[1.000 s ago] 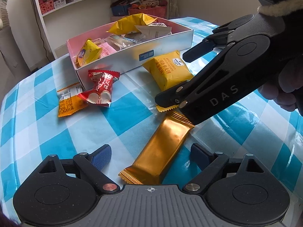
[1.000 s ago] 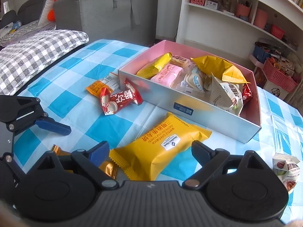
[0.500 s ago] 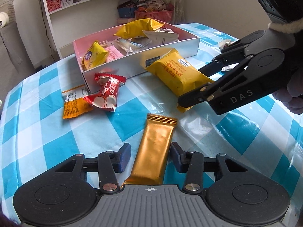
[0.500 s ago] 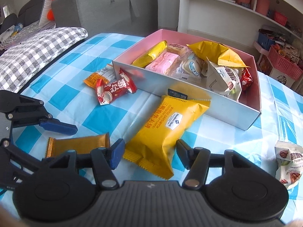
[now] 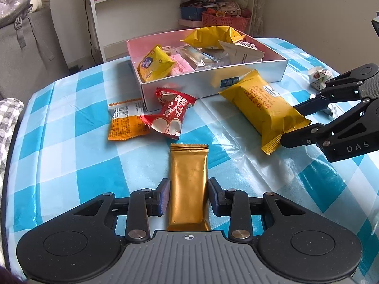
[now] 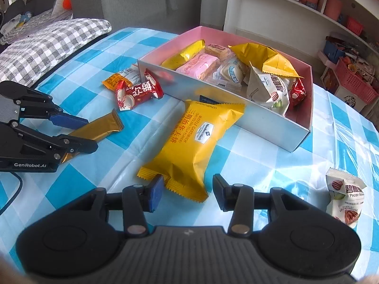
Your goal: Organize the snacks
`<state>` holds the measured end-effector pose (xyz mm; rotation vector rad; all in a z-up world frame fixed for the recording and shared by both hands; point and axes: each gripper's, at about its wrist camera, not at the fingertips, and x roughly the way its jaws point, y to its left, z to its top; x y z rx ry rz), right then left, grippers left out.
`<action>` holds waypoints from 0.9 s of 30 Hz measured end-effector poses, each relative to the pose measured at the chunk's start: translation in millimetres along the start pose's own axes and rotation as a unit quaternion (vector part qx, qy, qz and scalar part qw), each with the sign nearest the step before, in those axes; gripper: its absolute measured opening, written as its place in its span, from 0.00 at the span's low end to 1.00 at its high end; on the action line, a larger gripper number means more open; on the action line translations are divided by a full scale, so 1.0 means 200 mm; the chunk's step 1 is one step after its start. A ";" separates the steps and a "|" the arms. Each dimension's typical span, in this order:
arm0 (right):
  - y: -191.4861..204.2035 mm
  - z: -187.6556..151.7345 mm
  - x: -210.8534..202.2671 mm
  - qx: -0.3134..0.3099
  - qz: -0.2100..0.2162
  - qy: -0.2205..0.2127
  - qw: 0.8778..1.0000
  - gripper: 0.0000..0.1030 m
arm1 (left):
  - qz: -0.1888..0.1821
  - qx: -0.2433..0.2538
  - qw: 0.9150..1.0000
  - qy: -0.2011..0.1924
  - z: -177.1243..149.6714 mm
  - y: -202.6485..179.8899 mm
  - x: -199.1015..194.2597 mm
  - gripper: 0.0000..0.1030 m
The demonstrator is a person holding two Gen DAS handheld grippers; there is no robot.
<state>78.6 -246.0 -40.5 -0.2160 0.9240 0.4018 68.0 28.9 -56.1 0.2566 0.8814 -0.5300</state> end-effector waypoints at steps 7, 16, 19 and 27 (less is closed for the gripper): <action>0.03 0.05 0.02 0.010 0.018 -0.002 1.000 0.65 | -0.015 0.005 1.000 0.013 0.03 -0.03 0.01 0.48; 0.01 0.12 0.06 0.039 0.005 -0.015 0.999 0.71 | -0.007 -0.002 1.000 0.026 0.04 -0.04 0.03 0.47; -0.01 0.14 0.10 0.053 -0.002 -0.011 0.999 0.71 | -0.005 -0.002 1.000 0.027 0.05 -0.04 0.03 0.46; -0.05 0.13 0.16 0.076 -0.015 0.006 0.997 0.62 | 0.000 -0.002 1.000 0.027 0.05 -0.05 0.03 0.43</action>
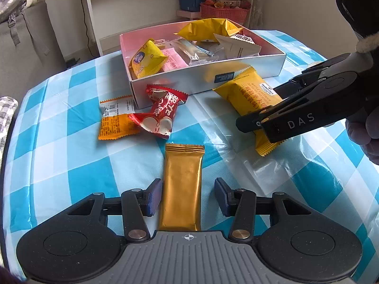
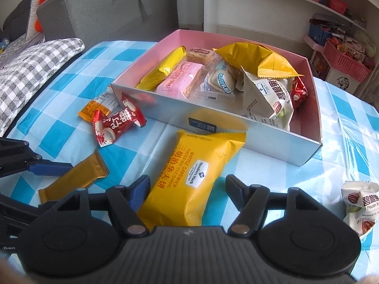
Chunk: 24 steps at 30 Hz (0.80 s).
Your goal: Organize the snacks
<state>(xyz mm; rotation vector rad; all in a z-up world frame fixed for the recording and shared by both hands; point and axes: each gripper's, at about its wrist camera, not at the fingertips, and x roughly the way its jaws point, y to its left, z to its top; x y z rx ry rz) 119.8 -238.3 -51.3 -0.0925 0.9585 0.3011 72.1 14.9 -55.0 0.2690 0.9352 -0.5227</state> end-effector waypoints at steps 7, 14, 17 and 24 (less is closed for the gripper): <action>0.01 -0.02 -0.02 -0.023 -0.003 0.004 1.000 0.44 | 0.010 -0.017 1.000 0.003 0.01 0.02 0.00 0.32; 0.03 -0.04 -0.06 -0.042 -0.007 0.001 0.999 0.34 | 0.015 -0.027 1.000 0.005 0.02 0.03 -0.01 0.26; 0.03 -0.04 -0.07 -0.047 -0.008 -0.003 0.999 0.33 | 0.014 -0.028 0.999 0.006 0.02 0.03 -0.01 0.26; 0.03 -0.04 -0.13 -0.058 -0.003 -0.013 0.998 0.33 | 0.011 -0.024 1.000 0.005 0.03 0.02 -0.02 0.26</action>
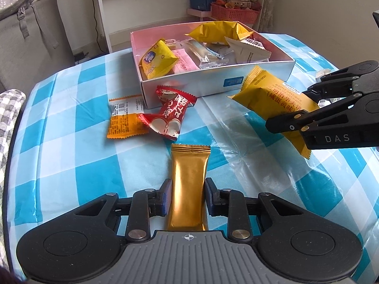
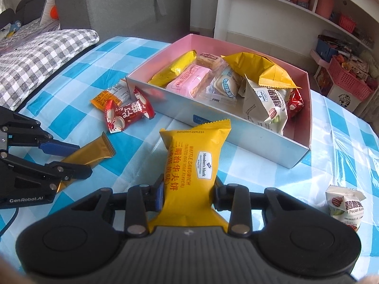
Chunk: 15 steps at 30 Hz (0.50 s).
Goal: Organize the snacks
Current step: 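Carry the gold bar and sandwich packet with both grippers over the pink box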
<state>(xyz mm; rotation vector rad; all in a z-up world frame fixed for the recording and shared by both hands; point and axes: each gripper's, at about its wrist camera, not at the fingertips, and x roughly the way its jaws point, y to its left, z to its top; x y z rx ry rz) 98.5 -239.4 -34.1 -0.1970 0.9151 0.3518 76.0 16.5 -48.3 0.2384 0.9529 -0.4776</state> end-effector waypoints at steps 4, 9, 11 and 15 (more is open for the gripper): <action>0.01 0.00 -0.03 -0.001 0.002 -0.002 1.000 0.33 | 0.000 0.000 1.000 -0.004 0.01 0.00 -0.01 0.26; 0.00 0.00 -0.07 0.002 0.002 -0.005 1.000 0.33 | -0.001 -0.004 1.000 -0.010 0.03 -0.01 -0.04 0.26; 0.00 0.01 -0.08 0.004 0.002 -0.004 1.000 0.33 | -0.003 -0.005 1.000 -0.012 0.04 -0.01 -0.05 0.26; -0.01 0.02 -0.11 0.011 -0.001 -0.002 1.000 0.33 | -0.004 -0.012 1.000 -0.018 0.07 -0.01 -0.08 0.26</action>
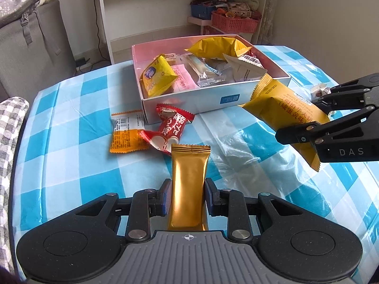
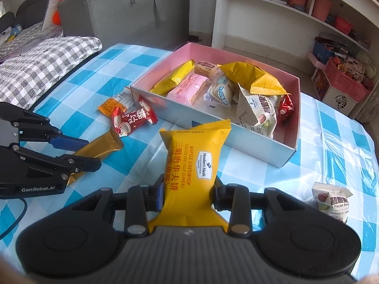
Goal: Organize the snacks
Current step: 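Carry the gold bar and sandwich packet with both grippers over the pink box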
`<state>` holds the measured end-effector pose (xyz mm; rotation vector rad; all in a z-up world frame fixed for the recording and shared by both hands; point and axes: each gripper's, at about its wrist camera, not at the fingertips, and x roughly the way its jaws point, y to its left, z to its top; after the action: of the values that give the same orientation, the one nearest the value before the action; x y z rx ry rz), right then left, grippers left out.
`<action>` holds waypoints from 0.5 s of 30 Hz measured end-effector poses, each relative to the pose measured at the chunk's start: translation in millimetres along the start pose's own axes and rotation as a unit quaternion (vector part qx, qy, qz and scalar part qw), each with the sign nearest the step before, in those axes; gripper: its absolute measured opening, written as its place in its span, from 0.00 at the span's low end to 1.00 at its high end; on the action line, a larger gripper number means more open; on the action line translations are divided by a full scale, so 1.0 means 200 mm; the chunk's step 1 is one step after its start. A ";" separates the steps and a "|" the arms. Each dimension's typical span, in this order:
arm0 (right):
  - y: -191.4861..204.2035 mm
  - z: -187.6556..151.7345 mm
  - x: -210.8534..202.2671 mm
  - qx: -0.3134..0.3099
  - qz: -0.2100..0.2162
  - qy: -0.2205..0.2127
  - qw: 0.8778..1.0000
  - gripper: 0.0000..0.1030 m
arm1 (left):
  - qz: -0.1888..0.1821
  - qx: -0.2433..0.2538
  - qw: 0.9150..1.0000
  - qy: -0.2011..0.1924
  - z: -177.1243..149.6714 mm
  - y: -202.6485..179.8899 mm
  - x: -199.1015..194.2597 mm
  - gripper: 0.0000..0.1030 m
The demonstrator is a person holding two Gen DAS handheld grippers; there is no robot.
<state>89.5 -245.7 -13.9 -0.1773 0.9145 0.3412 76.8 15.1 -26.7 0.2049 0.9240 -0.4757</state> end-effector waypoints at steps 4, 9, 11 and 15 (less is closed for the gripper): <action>-0.01 0.02 -0.03 0.002 -0.003 0.000 1.000 0.33 | 0.000 -0.008 1.000 -0.008 0.04 0.01 -0.03 0.26; -0.02 0.05 -0.06 0.008 -0.004 -0.007 1.000 0.33 | 0.001 -0.018 1.000 -0.020 0.09 0.02 -0.06 0.26; -0.03 0.06 -0.07 0.011 -0.005 -0.011 1.000 0.33 | 0.000 -0.023 0.999 -0.026 0.11 0.02 -0.07 0.26; -0.06 0.09 -0.09 0.018 -0.009 -0.019 1.000 0.33 | 0.001 -0.037 0.999 -0.038 0.16 0.03 -0.08 0.26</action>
<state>98.2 -255.8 11.4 -0.1458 0.8810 0.3106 94.5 13.8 6.0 0.1201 0.8651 -0.4438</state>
